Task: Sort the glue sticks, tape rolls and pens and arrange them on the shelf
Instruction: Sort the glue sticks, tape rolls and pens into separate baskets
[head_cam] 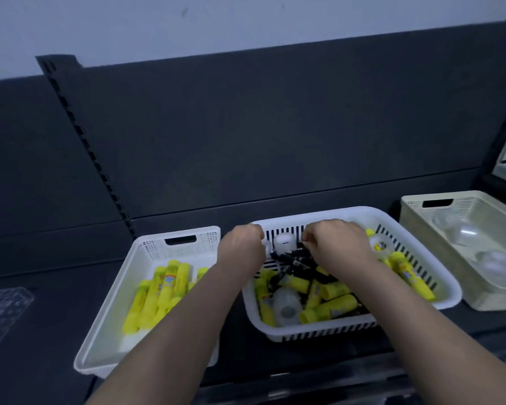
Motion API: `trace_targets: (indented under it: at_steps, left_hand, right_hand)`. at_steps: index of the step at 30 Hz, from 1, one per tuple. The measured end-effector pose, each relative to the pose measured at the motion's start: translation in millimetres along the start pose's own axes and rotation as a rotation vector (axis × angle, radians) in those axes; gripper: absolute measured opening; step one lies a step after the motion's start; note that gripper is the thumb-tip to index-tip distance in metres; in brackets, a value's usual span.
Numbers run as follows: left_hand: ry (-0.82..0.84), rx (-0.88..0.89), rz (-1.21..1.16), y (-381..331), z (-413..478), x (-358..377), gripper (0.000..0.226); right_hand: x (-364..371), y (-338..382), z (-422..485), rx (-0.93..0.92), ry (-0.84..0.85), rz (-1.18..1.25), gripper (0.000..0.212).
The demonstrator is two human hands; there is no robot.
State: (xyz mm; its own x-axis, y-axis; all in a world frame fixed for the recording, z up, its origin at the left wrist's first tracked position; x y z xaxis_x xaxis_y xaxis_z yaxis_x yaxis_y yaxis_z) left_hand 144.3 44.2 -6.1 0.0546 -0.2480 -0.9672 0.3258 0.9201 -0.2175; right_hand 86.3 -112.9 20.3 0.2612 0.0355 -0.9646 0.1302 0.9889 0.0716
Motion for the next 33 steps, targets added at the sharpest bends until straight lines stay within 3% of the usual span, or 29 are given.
trace_targets:
  at_steps: [3,8,15,20,27,33]
  left_hand:
    - [0.025,-0.010,0.177,-15.4,12.2,6.8,0.008]
    - [0.040,-0.041,0.337,-22.2,26.1,25.5,0.024]
    - [-0.136,-0.200,0.091,-12.3,19.3,4.5,0.029]
    - [-0.206,-0.278,0.038,-5.3,4.1,-9.9,0.033]
    - [-0.239,-0.290,-0.040,-3.4,-4.3,-15.3,0.031]
    - [-0.228,-0.145,-0.286,-29.7,13.3,-8.5,0.022]
  right_hand:
    - [4.0,-9.8,9.6,-0.018,0.018,0.015,0.020]
    - [14.6,-14.8,24.2,-0.104,0.048,0.095,0.027]
    - [45.9,-5.0,60.0,-0.235,0.220,0.117,0.038]
    - [64.3,11.0,75.8,-0.336,0.330,0.056,0.034]
    - [52.4,9.8,75.0,-0.299,0.188,0.067,0.022]
    - [15.8,-35.2,47.8,-0.164,0.019,0.182,0.021]
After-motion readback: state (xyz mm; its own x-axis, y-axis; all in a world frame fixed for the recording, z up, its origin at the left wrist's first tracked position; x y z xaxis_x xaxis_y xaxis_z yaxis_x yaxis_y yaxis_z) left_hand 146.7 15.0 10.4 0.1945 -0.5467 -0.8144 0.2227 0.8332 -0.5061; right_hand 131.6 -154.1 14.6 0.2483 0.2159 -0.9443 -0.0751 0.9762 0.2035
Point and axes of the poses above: each hand's wrist, its own z-axis towards the middle knuckle, its own x-axis out of the palm, y = z × x, the point moved 5 cm from there along z, towards the middle knuckle, and after that the axes turned 5 degrees about x, right-handed, at the moved point
